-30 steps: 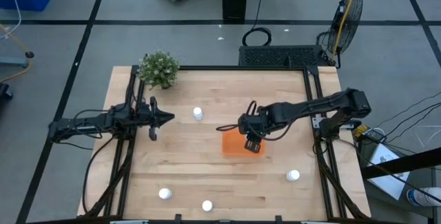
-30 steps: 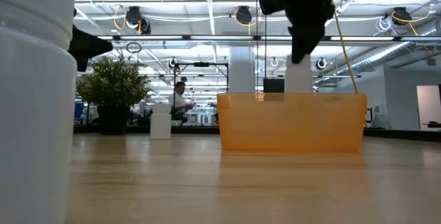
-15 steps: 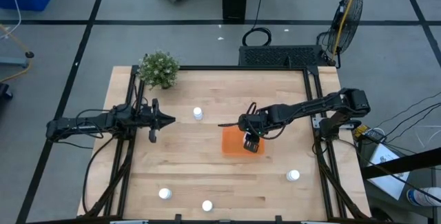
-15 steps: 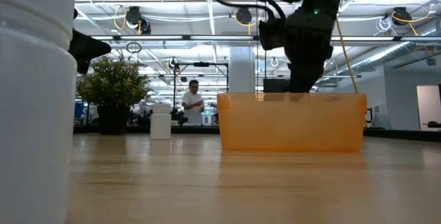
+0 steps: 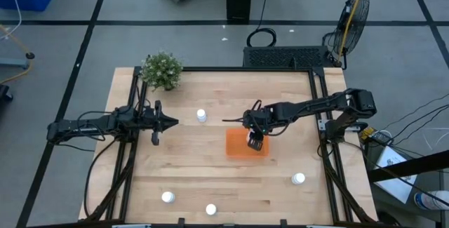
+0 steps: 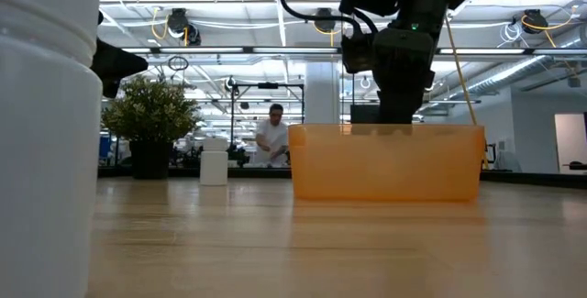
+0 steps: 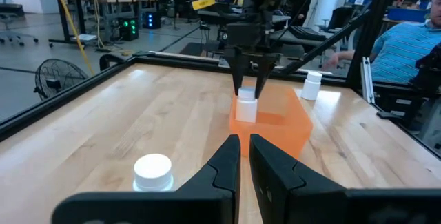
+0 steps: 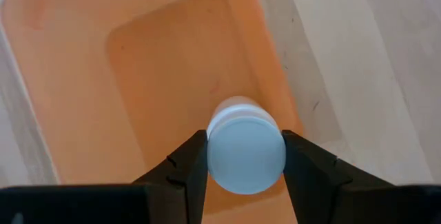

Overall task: Pick and place pill bottles into a basket
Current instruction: Put the pill bottle into the bin

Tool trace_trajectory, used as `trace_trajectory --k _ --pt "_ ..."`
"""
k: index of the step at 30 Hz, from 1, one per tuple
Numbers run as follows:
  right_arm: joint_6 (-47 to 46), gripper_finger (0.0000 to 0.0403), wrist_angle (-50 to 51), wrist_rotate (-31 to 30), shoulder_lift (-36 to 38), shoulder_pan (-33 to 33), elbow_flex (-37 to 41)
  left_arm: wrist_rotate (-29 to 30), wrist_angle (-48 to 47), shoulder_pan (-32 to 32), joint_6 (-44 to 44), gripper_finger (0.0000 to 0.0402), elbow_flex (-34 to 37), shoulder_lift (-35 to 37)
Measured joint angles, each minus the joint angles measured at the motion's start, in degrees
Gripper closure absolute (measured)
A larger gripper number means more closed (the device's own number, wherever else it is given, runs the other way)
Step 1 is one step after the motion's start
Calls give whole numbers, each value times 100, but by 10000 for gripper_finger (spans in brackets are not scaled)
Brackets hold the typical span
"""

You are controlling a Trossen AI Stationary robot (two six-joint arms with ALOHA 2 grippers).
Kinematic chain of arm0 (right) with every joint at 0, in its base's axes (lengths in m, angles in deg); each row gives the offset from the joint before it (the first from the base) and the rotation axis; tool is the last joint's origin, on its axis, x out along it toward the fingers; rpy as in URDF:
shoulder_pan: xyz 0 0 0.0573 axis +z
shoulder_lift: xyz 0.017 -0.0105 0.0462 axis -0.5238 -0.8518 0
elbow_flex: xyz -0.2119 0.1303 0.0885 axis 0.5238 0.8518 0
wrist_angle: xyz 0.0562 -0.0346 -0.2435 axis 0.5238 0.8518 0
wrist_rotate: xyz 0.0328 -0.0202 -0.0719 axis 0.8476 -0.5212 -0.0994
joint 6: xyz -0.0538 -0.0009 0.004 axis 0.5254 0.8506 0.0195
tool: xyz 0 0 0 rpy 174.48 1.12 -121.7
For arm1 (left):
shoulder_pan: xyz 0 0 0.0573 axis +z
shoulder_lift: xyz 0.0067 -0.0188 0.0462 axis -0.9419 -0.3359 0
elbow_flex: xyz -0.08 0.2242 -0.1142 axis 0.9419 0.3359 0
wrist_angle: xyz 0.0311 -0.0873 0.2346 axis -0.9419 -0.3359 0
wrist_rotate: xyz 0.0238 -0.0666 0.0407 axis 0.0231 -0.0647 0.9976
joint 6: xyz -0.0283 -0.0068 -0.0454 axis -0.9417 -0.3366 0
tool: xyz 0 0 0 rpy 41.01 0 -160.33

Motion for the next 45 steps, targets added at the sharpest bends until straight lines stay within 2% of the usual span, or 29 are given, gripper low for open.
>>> trace_trajectory --k 4,15,17,22,26,33,38,45 --pt "-16 263 -290 160 17 -1 154 -7 0 0 -2 364 -2 0" --pt "-147 262 -439 137 17 10 212 -11 -4 0 -2 364 -7 0" --pt "-252 231 -486 130 11 12 217 -11 -5 0 -4 364 -7 0" --pt "-544 120 -532 134 -14 12 241 -13 -4 0 -4 364 -9 0" --pt "-600 86 -637 134 -9 18 234 -13 -4 0 -4 364 -9 0" --pt "-623 90 -1174 109 322 61 234 -12 -4 0 -7 364 -13 2" --pt "-502 101 -1789 -211 890 58 230 -7 -4 0 68 364 -15 0" --pt "837 103 -2594 -863 1712 146 238 -4 -7 0 77 364 -15 -2"
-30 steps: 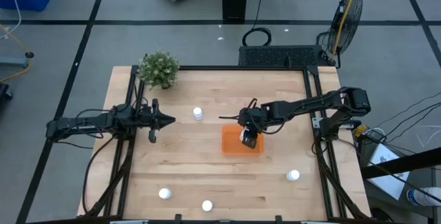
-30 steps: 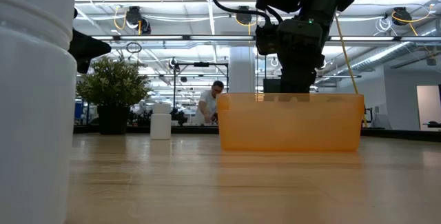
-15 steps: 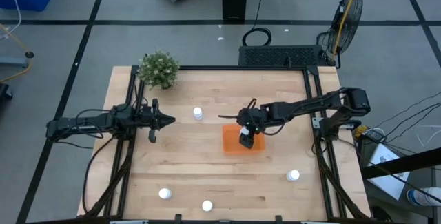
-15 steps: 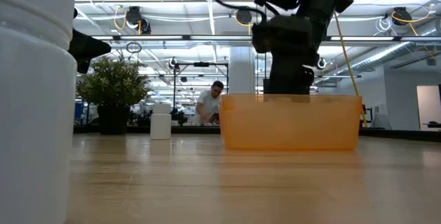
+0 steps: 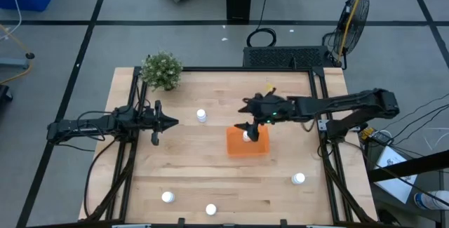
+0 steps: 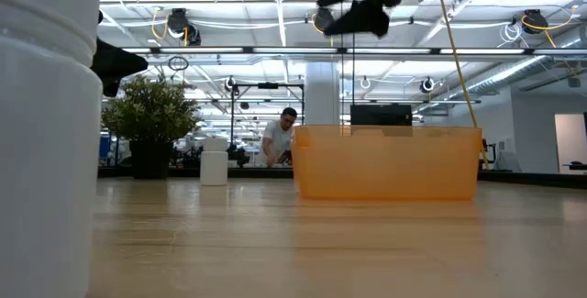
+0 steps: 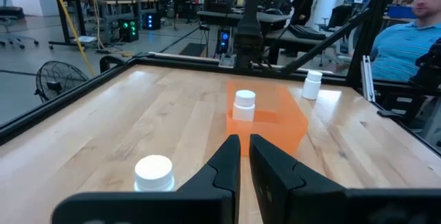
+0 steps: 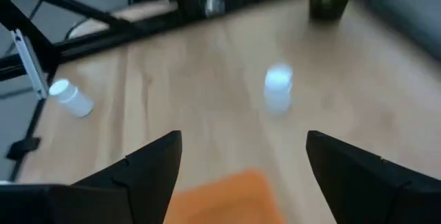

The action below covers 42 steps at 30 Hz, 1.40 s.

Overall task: Pick and place pill bottles into a basket
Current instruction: Put the pill bottle into the bin

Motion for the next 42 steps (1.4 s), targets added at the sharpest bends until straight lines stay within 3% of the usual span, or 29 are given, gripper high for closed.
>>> trace_trajectory --k 7,12,20,23,28,34,38,42 --pt "728 103 -1986 -240 1146 83 1350 3 0 0 -11 364 0 0" --pt "833 103 -3109 -273 2061 -55 2495 318 147 -2 -614 364 -2 -81" --pt "1054 103 -3591 -391 2708 -199 3243 396 377 -2 -307 352 -461 -898" --pt "1151 103 -3595 -391 2702 -218 3309 522 356 0 -272 315 -836 -1417" --pt "1265 103 -3596 -383 2661 -224 3323 705 180 0 -401 217 -1576 -2452" --pt "1439 103 -3641 -371 2705 -224 3323 703 -1409 28 -211 113 -2902 -3958" --pt "1579 103 -3767 -367 2703 -224 3323 524 -2236 142 241 76 -3976 -5028" --pt "1612 103 -3805 -367 2702 -211 3323 503 -3002 266 864 65 -4978 -5904"
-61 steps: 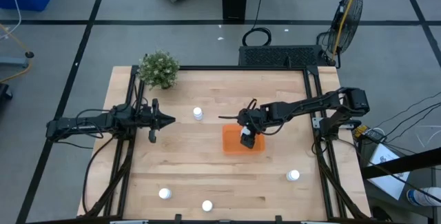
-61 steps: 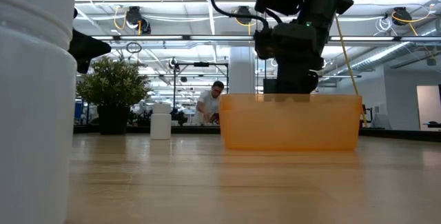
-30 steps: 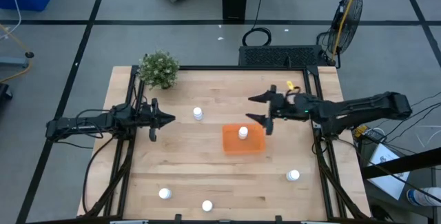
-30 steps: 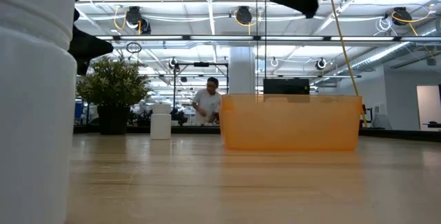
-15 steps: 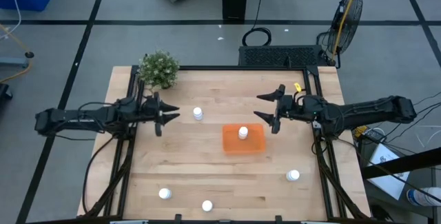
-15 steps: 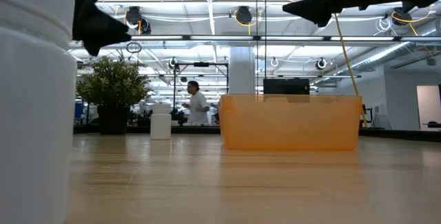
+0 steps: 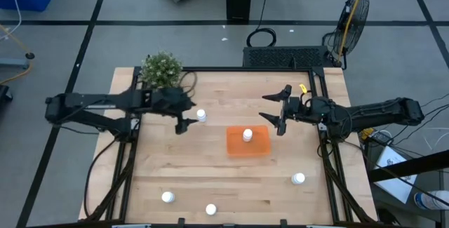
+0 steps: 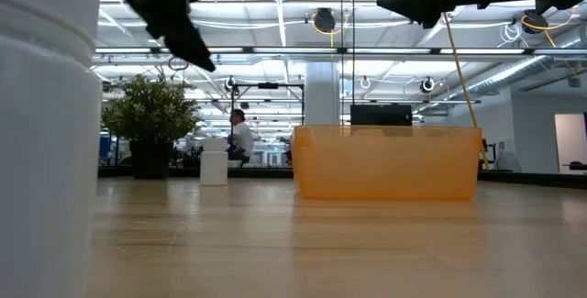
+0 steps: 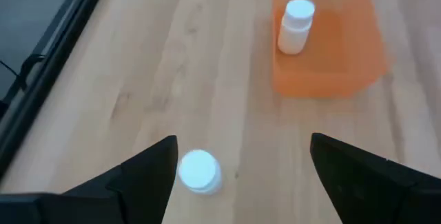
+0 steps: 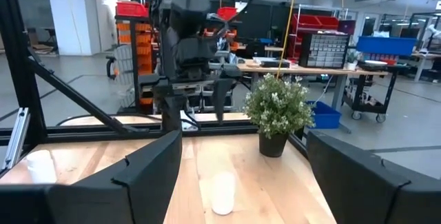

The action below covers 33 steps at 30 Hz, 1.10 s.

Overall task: Pick and place pill bottles into a basket
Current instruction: Put the pill bottle into the bin

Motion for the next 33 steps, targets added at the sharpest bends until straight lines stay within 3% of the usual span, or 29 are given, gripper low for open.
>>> trace_trajectory --k 5,11,18,33 --pt "-1 103 4 17 2 5 0 2 -1068 245 486 76 -897 -885" --pt "20 103 4 22 2 6 0 0 -2024 583 938 88 -1503 -1782" --pt "23 103 21 24 2 7 0 -45 -2121 852 1513 83 -1674 -2330" --pt "151 103 28 24 2 5 0 -442 -1979 973 1826 82 -1673 -3063"
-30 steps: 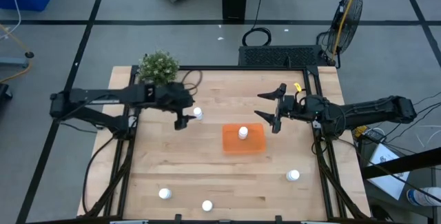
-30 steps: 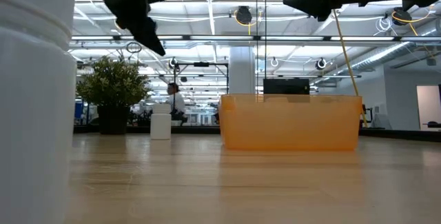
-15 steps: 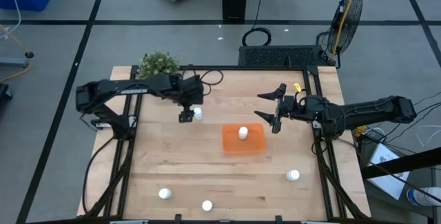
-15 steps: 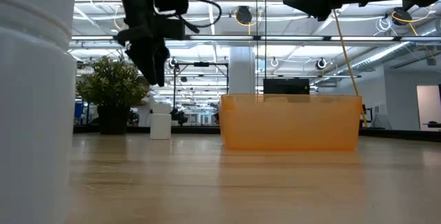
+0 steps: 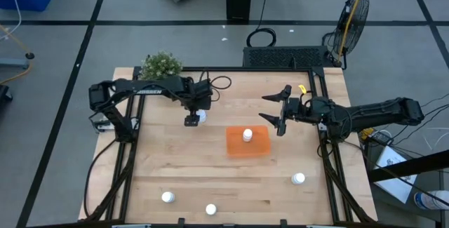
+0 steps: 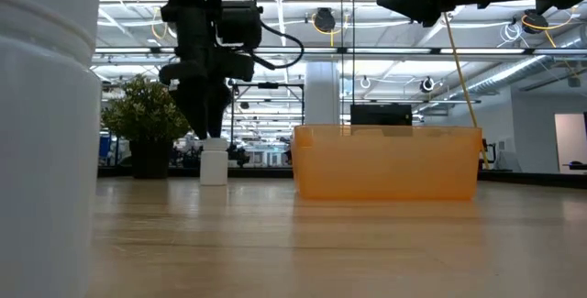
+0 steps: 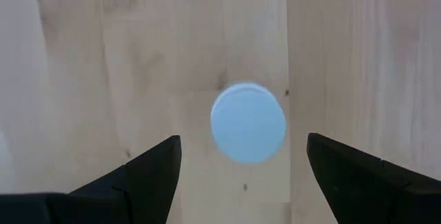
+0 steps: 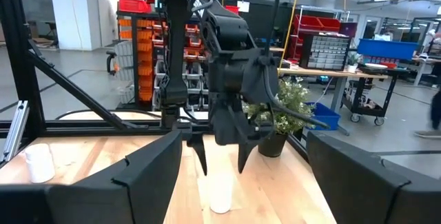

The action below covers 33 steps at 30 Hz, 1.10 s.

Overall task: Pick and place pill bottles into a basket
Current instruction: Put the pill bottle into the bin

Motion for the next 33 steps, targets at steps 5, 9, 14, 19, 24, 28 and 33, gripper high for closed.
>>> trace_trajectory --k 5,9,14,19,24,28,33 --pt "0 103 -13 0 0 0 -2 -112 95 -2 74 82 2 -71" --pt "0 103 -13 -2 0 0 -2 -118 194 0 83 82 2 -67" --pt "0 103 -9 -4 0 0 -2 -122 216 0 87 82 2 -96" --pt "-1 103 -4 -7 0 0 -2 -277 235 17 85 82 4 -168" --pt "-2 103 12 -8 -2 0 -4 -347 231 28 97 82 13 -257" --pt "-2 103 13 -11 -2 0 -4 -341 222 34 162 82 11 -261" --pt "-2 103 13 -13 -2 0 -4 -341 236 34 184 82 11 -259"
